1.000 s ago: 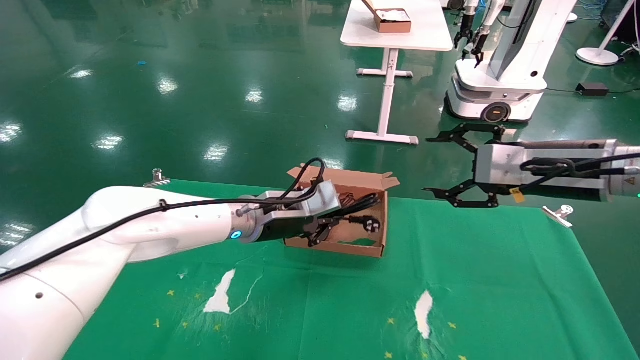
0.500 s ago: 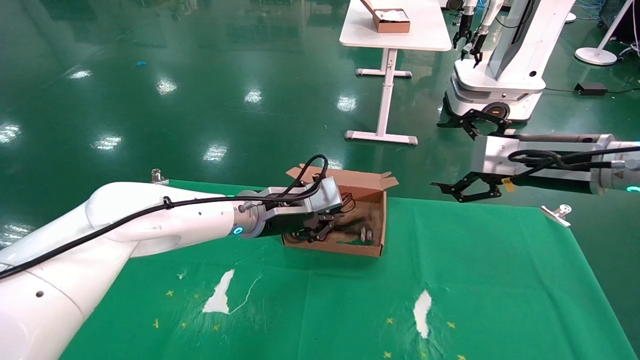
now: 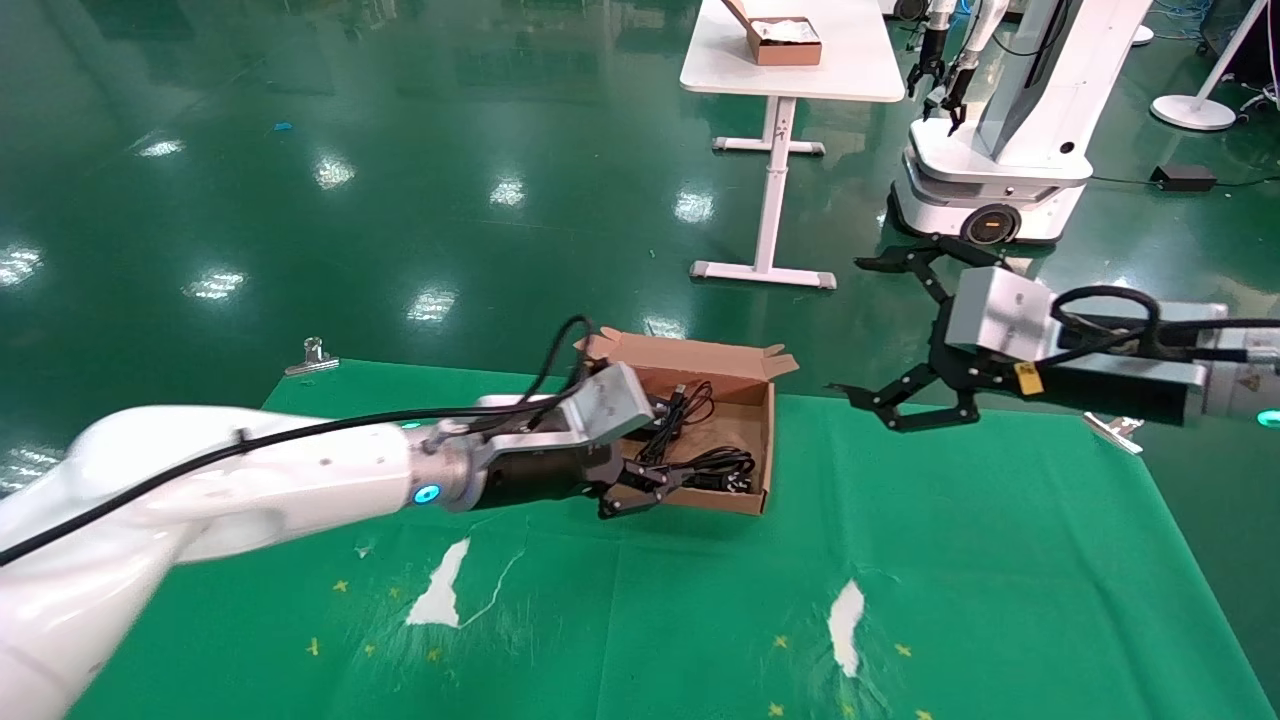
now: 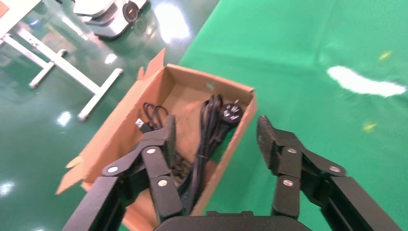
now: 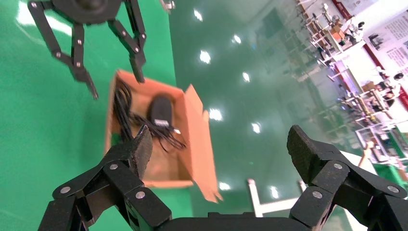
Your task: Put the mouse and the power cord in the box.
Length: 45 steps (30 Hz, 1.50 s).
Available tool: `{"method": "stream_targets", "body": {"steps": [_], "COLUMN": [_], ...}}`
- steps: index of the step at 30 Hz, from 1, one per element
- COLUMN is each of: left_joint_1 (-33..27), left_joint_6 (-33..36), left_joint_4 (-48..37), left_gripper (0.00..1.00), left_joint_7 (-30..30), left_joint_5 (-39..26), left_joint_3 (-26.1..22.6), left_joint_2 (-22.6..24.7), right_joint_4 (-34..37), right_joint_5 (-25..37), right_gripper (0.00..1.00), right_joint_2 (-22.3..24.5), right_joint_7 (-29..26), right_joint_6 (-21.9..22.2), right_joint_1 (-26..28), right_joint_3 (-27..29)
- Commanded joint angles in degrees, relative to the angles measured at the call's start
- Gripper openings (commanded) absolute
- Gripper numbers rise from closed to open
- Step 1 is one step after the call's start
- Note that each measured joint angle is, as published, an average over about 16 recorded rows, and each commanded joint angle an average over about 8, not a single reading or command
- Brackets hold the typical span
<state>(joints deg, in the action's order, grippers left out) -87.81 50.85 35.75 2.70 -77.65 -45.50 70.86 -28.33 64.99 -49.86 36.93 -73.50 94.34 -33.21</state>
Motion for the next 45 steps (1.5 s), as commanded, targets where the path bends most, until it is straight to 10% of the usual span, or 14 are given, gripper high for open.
{"method": "stream_targets", "body": {"steps": [1,45], "left_joint_1": [1.1,24.6], "left_joint_6": [1.4,32.6], "left_joint_4": [1.5,35.4], "left_gripper": [1.00,1.00], "left_joint_7": [-0.6,-12.6], "left_joint_5": [1.5,33.5], "left_joint_3": [1.2,27.6], "left_joint_2": [-1.5,-33.5], "right_joint_4": [-1.9,-43.7], "right_joint_5": [-1.0,-22.4], "right_gripper": [1.00,1.00], "right_joint_2": [0.6,14.3], "right_joint_7": [-2.0,-46.1], "right_joint_6": [-0.5,-11.8], "right_joint_1": [-1.4,-31.7], "right_joint_3": [0.7,16.6]}}
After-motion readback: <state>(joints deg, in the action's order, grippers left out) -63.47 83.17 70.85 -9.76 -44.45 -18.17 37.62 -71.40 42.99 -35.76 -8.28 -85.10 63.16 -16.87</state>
